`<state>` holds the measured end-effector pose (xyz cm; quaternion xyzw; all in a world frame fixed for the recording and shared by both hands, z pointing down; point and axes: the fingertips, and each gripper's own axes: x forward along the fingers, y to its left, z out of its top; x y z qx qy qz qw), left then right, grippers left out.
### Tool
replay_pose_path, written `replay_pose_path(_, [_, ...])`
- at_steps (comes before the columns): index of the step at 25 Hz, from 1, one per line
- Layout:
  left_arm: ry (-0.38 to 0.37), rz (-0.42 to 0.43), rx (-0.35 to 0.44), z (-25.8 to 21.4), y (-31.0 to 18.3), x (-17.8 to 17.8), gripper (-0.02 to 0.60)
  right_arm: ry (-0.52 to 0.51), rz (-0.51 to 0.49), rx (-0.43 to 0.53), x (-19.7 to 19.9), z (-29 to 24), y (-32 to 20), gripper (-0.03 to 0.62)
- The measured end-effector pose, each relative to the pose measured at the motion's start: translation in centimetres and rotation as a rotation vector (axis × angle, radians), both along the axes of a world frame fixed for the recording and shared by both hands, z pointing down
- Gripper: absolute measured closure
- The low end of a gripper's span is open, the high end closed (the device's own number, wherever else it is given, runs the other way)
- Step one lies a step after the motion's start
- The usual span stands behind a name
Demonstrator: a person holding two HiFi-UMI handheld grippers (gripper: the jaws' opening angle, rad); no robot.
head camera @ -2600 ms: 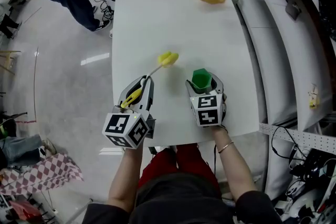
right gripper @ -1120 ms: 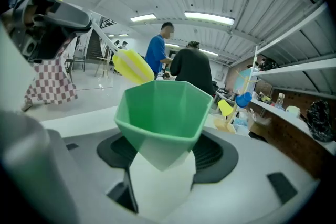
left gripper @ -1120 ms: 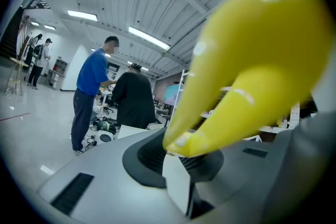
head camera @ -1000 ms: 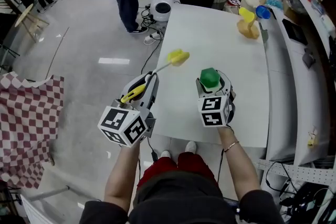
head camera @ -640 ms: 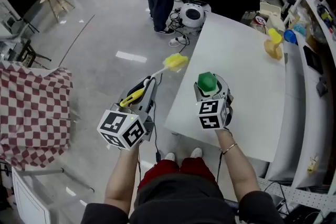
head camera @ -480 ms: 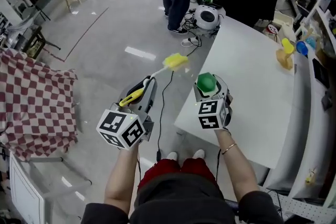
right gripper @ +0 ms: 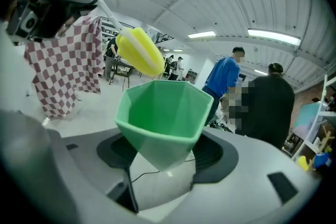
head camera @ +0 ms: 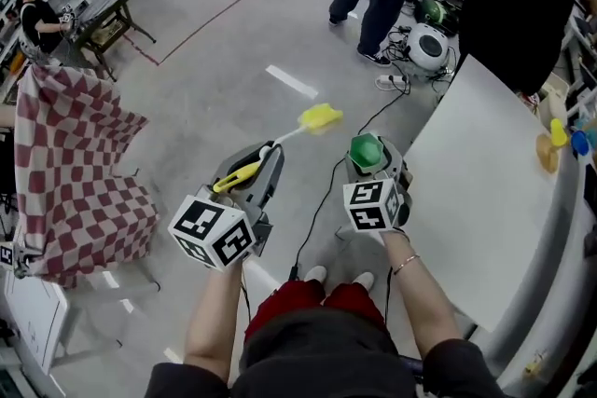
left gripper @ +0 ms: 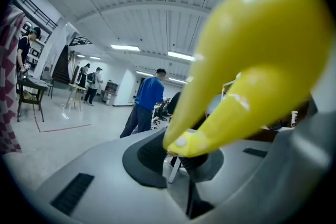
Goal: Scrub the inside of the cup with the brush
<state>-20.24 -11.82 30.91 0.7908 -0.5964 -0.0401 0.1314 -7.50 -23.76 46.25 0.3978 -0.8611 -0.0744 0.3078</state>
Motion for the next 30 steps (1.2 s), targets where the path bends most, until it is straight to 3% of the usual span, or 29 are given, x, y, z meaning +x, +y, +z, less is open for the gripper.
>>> replay_pose_path(3, [0.006, -0.007, -0.003, 0.1, 3.3, -0.8, 0.535, 0.046, -0.041, 0.010, -1.7, 1.5, 2.1, 0.283])
replay_pose_path(8, [0.008, 0.001, -0.031, 1.3, 3.3, -4.4, 0.535, 0.115, -0.069, -0.005, -6.5, 5.0, 0.6, 0.283])
replay_pose_path(14, [0.019, 0.032, -0.083, 0.7, 10.2, -4.0, 0.535, 0.188, -0.123, 0.016, -8.5, 4.6, 6.7, 0.283])
replay_pose_path(21, [0.026, 0.079, -0.154, 7.6, 4.2, -2.2, 0.535, 0.239, -0.192, 0.055, -9.1, 10.5, 1.3, 0.283])
replay_pose_path(30, [0.027, 0.068, -0.280, 8.9, 6.5, -3.9, 0.535, 0.332, -0.318, 0.153, -12.6, 8.6, 6.0, 0.283])
